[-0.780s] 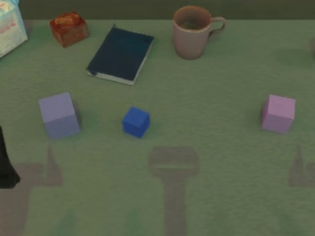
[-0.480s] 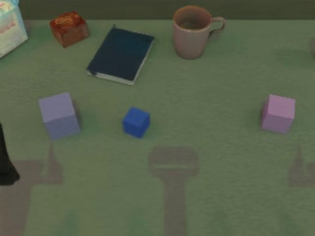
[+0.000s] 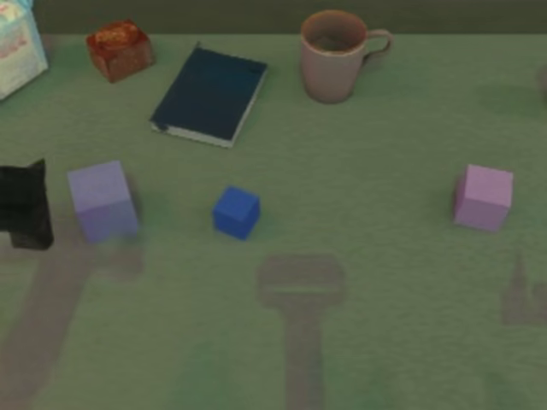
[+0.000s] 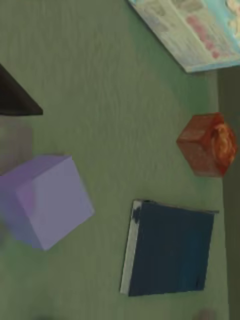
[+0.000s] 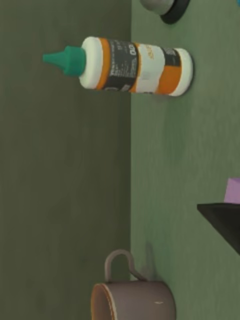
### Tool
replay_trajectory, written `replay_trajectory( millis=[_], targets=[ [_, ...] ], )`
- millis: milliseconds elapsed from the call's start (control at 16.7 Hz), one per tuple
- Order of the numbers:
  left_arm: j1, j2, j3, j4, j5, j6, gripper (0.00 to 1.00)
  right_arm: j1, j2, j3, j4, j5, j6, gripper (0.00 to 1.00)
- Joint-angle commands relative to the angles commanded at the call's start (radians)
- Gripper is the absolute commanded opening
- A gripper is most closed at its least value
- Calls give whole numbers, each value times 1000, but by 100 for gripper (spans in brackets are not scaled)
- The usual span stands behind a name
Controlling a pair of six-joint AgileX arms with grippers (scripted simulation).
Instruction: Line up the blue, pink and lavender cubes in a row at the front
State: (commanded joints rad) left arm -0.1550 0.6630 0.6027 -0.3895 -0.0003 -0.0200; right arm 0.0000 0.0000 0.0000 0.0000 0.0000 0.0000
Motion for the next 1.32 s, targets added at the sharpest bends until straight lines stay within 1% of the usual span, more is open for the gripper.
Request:
replay_trajectory(
  millis=[480, 780, 960, 1080, 1320],
  targets=[
    [-197, 906, 763, -511, 6, -10, 100, 0, 0, 0, 0, 0, 0, 100],
    [-295, 1374, 1177, -758, 7, -17, 100, 0, 0, 0, 0, 0, 0, 100],
    [-334, 1562, 1348, -851, 6, -22, 100, 0, 0, 0, 0, 0, 0, 100],
    [-350, 1638, 1421, -887, 5, -24, 100, 0, 0, 0, 0, 0, 0, 100],
    [-357, 1672, 1454, -903, 5, -25, 100, 0, 0, 0, 0, 0, 0, 100]
  ],
)
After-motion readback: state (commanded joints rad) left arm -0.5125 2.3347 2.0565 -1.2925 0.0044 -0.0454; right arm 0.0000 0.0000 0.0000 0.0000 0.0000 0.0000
